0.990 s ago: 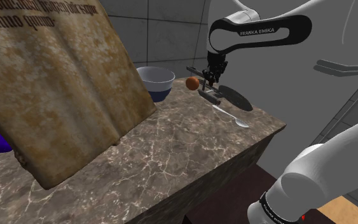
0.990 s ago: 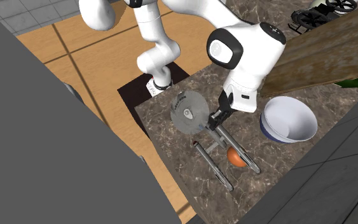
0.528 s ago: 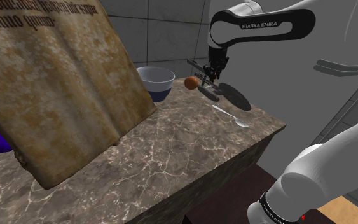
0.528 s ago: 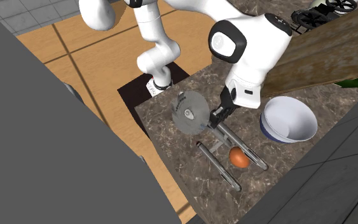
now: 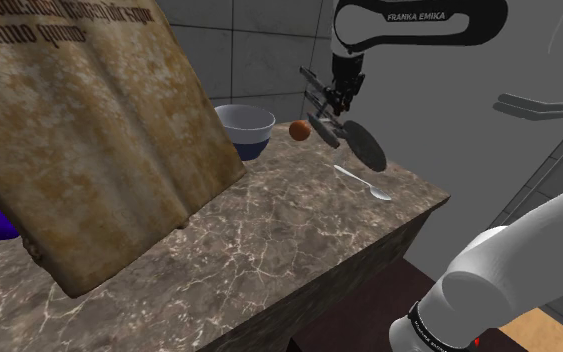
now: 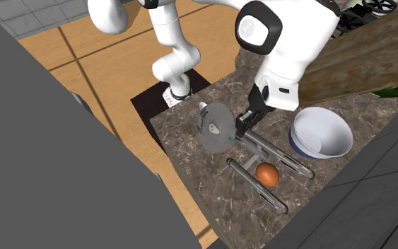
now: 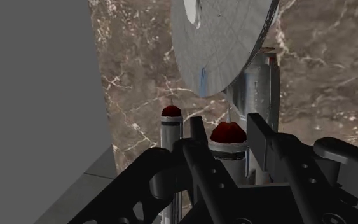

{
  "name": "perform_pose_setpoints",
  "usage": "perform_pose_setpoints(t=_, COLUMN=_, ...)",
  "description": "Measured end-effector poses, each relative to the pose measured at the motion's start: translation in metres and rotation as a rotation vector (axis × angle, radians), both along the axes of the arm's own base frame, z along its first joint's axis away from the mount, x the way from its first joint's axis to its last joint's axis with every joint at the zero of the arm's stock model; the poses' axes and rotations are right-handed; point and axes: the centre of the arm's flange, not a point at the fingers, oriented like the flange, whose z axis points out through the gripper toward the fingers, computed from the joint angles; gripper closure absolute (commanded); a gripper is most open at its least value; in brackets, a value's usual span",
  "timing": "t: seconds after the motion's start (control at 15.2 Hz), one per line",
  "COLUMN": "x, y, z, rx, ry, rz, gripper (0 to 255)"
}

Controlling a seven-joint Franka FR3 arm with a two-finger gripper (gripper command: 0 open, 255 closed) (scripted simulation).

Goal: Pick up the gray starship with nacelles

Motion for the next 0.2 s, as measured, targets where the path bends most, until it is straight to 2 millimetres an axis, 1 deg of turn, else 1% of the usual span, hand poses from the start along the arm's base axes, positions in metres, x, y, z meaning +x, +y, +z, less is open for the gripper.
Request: perform_pose_setpoints(t=0.2, x=0.0000, y=0.0004, z=0.0138, rx=0.000, ry=0.000, rz=0.000, gripper=255)
